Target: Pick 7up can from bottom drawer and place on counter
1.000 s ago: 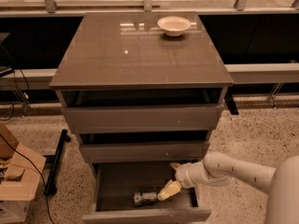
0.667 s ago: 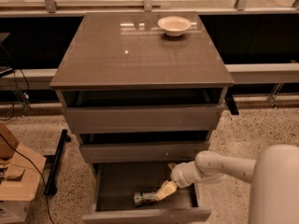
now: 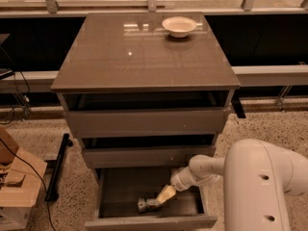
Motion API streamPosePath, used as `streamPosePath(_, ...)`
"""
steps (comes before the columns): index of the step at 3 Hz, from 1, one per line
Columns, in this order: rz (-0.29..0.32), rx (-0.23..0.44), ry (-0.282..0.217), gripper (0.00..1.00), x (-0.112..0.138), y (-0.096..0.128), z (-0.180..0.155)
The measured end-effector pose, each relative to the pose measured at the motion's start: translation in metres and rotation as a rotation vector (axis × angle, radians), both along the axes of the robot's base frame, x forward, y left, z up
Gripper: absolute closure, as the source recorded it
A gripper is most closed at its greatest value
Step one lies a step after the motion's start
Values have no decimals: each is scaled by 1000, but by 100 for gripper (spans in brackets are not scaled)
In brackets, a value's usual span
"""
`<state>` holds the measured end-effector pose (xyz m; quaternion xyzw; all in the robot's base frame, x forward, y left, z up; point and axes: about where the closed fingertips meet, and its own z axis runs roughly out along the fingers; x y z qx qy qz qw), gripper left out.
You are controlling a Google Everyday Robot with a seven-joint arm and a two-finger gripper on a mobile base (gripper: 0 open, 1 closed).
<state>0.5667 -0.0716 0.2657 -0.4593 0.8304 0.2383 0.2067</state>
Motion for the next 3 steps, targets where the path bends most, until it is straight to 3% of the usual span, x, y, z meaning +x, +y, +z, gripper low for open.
streamPosePath(3,1,45,87,0,13,33,-87)
